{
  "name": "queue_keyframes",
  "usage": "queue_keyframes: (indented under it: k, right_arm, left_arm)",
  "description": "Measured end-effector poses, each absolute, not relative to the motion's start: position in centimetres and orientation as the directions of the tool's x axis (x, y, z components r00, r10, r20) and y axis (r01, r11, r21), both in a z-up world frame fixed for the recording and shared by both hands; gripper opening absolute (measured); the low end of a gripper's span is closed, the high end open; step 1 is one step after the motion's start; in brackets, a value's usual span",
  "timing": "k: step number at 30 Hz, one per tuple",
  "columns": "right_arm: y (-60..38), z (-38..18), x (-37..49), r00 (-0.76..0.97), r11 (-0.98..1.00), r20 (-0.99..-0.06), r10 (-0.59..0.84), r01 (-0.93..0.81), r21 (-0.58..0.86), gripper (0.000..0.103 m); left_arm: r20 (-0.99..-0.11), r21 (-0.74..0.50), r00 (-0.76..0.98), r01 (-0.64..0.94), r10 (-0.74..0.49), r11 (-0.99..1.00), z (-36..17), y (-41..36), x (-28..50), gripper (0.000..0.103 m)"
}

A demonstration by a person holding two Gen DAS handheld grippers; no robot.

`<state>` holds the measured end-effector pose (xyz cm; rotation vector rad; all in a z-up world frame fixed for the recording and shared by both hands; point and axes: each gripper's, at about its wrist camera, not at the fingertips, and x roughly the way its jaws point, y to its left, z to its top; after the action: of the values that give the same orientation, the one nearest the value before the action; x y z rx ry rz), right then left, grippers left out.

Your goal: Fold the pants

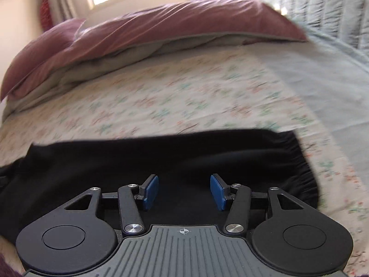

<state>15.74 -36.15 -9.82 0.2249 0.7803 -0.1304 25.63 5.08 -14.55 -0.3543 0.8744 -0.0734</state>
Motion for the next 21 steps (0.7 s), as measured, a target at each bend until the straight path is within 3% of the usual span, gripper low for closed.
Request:
queue_keyframes:
  k: [5, 6, 11, 12, 13, 14, 15, 17, 19, 21]
  right_arm:
    - [-30.7, -13.6, 18.8, 0.578, 0.991, -0.805, -0.134, 0.073, -0.113, 0.053]
    - [-31.3, -14.1, 18.9, 0.575, 0.990, -0.806, -0.140, 0.088, -0.110, 0.061]
    - [-36.2, -13.9, 17.0, 0.571, 0.975, -0.802, -0.176, 0.212, -0.064, 0.061]
    - [-37.2, -13.9, 16.5, 0.572, 0.971, -0.799, -0.188, 0.233, -0.062, 0.061]
    - [-38.7, -13.9, 15.8, 0.576, 0.965, -0.798, -0.175, 0.260, -0.024, 0.061]
    - [-40.0, -13.9, 15.2, 0.579, 0.957, -0.799, -0.161, 0.290, 0.017, 0.060]
    - [-41.2, -13.9, 14.6, 0.579, 0.944, -0.798, -0.170, 0.327, 0.037, 0.060]
    - [-42.2, -13.9, 13.7, 0.590, 0.935, -0.783, -0.198, 0.352, 0.029, 0.050]
    - [-41.3, -13.7, 13.1, 0.598, 0.944, -0.767, -0.233, 0.328, -0.031, 0.050]
    - [-40.0, -13.1, 12.4, 0.602, 0.940, -0.748, -0.279, 0.329, -0.086, 0.056]
  left_arm:
    - [-0.691, -0.424, 0.683, -0.117, -0.238, 0.898, -14.5, 8.7, 24.2, 0.061]
    - [-0.690, -0.425, 0.686, -0.127, -0.230, 0.896, -14.3, 9.5, 23.9, 0.062]
    - [-0.705, -0.350, 0.708, -0.293, -0.044, 0.890, -13.9, 15.4, 23.4, 0.060]
    - [-0.706, -0.399, 0.707, -0.336, -0.052, 0.854, -14.2, 17.1, 23.2, 0.042]
    - [-0.708, -0.460, 0.702, -0.379, -0.075, 0.803, -14.5, 18.6, 22.9, 0.033]
    - [-0.706, -0.506, 0.702, -0.410, -0.093, 0.759, -14.7, 19.6, 22.6, 0.024]
    - [-0.703, -0.527, 0.704, -0.420, -0.101, 0.739, -14.8, 20.2, 22.4, 0.024]
    - [-0.701, -0.500, 0.708, -0.403, -0.085, 0.766, -14.5, 19.7, 22.2, 0.024]
    - [-0.705, -0.456, 0.706, -0.383, -0.063, 0.803, -13.9, 18.5, 22.1, 0.031]
    - [-0.696, -0.436, 0.716, -0.360, -0.055, 0.825, -13.1, 17.1, 21.7, 0.054]
